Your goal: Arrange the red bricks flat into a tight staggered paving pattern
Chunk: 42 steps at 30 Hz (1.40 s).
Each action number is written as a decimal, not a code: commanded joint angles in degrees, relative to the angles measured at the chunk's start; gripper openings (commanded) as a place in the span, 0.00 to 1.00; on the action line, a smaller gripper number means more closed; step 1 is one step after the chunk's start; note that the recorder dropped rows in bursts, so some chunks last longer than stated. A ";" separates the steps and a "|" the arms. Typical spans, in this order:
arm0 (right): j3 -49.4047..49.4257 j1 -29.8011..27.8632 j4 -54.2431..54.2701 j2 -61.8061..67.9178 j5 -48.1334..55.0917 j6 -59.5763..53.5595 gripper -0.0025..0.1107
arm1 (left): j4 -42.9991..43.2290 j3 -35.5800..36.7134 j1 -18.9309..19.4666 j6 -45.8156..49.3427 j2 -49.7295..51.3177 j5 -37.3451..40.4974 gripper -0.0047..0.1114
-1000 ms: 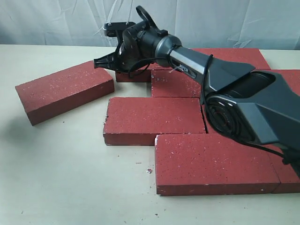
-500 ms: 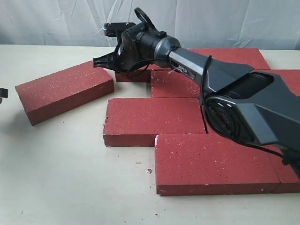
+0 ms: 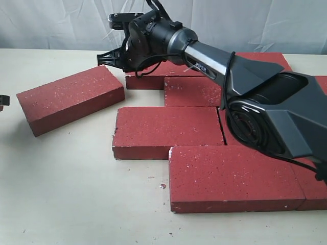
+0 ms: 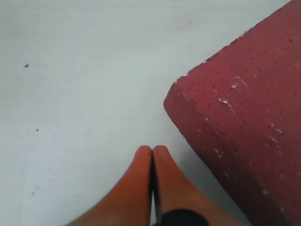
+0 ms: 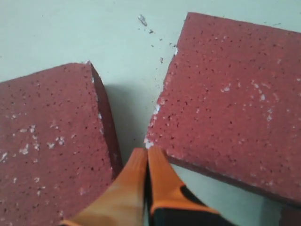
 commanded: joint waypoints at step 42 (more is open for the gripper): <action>0.03 2.82 4.50 2.86 3.91 -18.97 0.01 | -8.40 -1.20 -0.05 7.38 5.01 10.37 0.04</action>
